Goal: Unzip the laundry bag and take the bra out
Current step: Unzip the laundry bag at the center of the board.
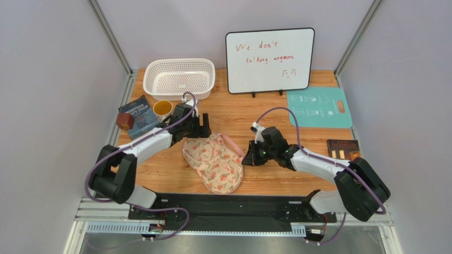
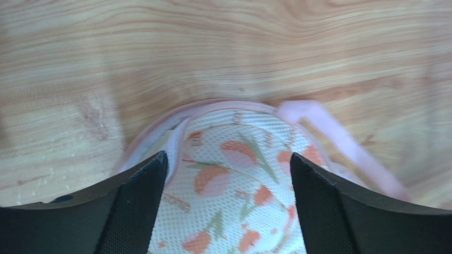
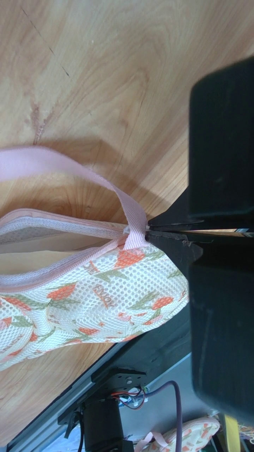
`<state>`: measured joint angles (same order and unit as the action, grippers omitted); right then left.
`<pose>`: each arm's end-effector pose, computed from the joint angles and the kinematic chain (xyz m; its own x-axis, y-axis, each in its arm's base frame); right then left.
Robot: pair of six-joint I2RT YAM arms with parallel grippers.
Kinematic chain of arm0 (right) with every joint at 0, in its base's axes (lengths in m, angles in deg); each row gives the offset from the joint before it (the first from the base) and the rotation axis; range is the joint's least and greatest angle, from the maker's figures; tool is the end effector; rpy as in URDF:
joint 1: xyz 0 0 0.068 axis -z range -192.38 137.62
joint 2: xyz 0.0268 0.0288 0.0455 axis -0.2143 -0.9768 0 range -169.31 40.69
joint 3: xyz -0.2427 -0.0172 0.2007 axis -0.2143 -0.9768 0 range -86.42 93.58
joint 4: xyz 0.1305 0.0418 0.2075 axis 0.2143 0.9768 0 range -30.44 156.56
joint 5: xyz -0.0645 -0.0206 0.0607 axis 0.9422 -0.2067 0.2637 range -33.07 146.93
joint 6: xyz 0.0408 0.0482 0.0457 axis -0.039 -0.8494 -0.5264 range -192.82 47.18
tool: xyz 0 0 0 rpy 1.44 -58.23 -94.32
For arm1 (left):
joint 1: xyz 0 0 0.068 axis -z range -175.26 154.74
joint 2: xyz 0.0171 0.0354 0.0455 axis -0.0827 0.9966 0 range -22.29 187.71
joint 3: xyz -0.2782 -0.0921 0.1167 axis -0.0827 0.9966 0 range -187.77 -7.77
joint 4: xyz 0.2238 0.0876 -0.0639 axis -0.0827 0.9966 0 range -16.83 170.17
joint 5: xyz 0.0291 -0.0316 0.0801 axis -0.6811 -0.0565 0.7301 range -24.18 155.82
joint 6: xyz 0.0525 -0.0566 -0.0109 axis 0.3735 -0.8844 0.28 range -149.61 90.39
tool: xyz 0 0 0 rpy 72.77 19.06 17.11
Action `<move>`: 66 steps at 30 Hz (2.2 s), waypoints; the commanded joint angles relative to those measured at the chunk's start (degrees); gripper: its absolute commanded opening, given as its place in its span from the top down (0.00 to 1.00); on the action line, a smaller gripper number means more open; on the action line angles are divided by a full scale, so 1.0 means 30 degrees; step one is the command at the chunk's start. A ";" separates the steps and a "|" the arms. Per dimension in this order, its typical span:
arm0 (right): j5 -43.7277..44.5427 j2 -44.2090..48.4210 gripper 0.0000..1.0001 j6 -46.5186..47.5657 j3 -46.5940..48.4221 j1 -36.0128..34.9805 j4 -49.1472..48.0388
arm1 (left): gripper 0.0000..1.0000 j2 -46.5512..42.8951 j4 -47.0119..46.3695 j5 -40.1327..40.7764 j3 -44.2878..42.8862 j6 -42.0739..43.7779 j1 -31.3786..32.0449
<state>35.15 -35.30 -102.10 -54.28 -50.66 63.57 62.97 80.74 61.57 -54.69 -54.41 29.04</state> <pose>0.1770 0.1711 0.1944 -0.8846 -0.1197 -0.4507 -0.3876 0.7260 0.5681 0.2813 -0.1324 0.2230 -0.7860 -0.1040 -0.6094 0.1406 0.9298 -0.3401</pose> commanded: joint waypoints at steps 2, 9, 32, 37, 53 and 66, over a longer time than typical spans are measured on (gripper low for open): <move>-0.0649 -0.0101 1.00 0.1087 0.0858 0.0573 -0.0458 | 0.01 -0.3190 0.0524 -0.1273 -0.0152 0.1436 0.0574; -0.1089 -0.0160 1.00 0.1585 0.0829 0.1042 -0.0458 | 0.00 -0.2464 -0.2025 -0.8125 -0.0561 0.6678 0.0691; -0.2496 -0.0424 1.00 0.2142 0.0830 0.1716 -0.0810 | 0.02 0.7090 0.6323 -1.7949 -0.7479 1.5063 0.2331; -0.2700 -0.0102 1.00 0.2142 0.0683 0.1774 -0.0810 | 0.01 0.7177 0.6352 -1.6865 -0.7212 1.4916 0.2800; -0.2789 0.0016 1.00 0.2083 0.0507 0.1833 -0.1014 | 0.43 0.8145 0.7729 -1.5868 -0.7623 1.4594 0.3621; -0.2672 -0.0042 1.00 0.2142 0.0331 0.1833 -0.1015 | 1.00 0.8175 0.6531 -1.4580 -0.7595 1.3247 0.3621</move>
<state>27.72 -36.67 -96.52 -53.29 -45.43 62.96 87.80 102.95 16.52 -76.92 -13.60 39.85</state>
